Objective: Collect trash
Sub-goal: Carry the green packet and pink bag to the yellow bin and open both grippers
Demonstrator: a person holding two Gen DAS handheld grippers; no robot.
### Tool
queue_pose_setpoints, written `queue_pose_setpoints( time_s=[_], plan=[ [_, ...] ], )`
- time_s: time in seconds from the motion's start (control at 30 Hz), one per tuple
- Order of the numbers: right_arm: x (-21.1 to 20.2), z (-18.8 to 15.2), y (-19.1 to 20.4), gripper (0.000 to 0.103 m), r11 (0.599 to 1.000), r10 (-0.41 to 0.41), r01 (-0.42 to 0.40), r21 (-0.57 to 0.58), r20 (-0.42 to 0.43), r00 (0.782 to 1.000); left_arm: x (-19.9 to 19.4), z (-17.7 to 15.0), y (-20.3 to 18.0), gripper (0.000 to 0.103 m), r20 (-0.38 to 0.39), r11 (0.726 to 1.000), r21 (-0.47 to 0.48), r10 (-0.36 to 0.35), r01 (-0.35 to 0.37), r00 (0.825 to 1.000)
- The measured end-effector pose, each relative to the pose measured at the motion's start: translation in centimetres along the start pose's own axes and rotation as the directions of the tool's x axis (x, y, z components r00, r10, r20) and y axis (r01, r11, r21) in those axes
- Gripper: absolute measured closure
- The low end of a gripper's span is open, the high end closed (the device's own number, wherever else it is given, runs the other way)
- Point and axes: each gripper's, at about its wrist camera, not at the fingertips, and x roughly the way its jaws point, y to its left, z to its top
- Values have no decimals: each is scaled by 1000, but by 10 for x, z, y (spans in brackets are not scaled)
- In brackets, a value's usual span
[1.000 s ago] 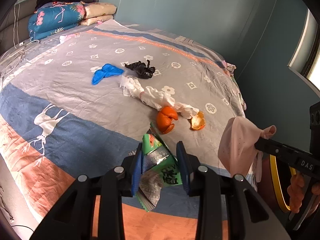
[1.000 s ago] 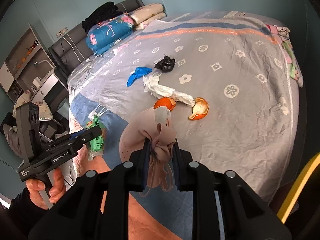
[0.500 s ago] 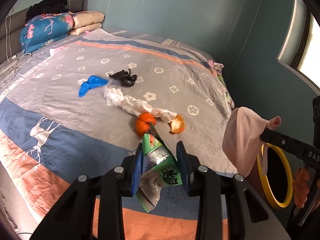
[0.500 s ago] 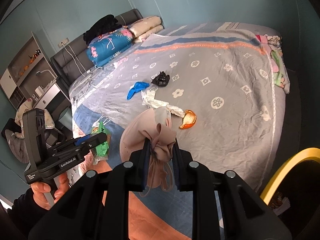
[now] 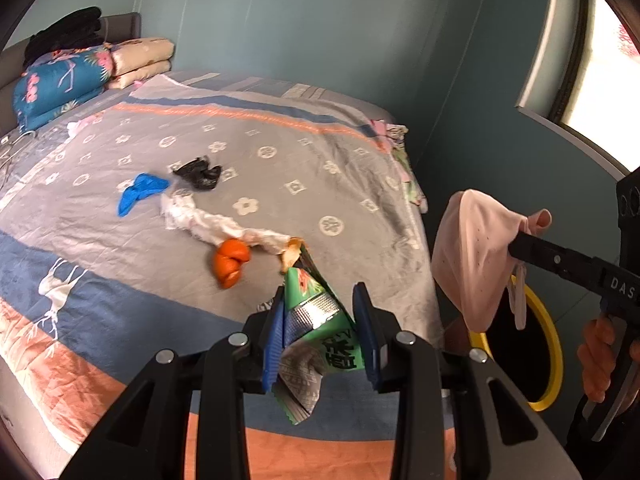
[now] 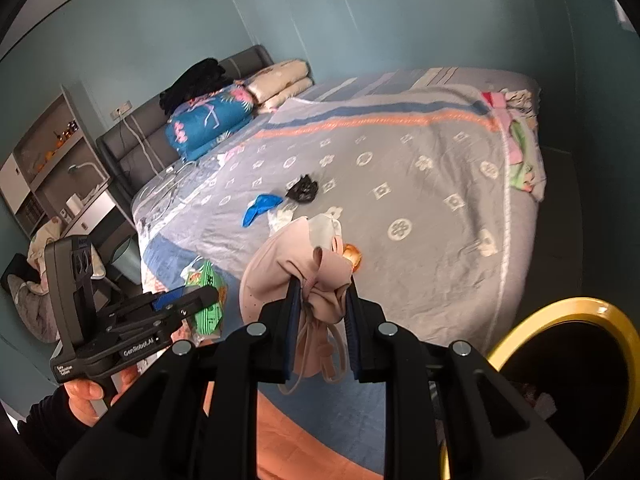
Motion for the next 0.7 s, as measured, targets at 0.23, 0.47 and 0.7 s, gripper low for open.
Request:
queue_pose_setpoints(
  time_s=[0.23, 0.47, 0.7],
  plan=[
    [-37, 5, -15, 83, 999, -44, 43, 17, 58, 997, -1, 6, -31, 72, 5, 998, 40, -48, 48, 999],
    [-65, 4, -32, 83, 995, -88, 84, 44, 92, 992, -3, 8, -61, 72, 0, 993, 78, -93, 93, 996],
    [-94, -1, -53, 83, 988, -137, 126, 88, 129, 982, -2, 10, -96, 72, -1, 980, 137, -144, 143, 990]
  ],
)
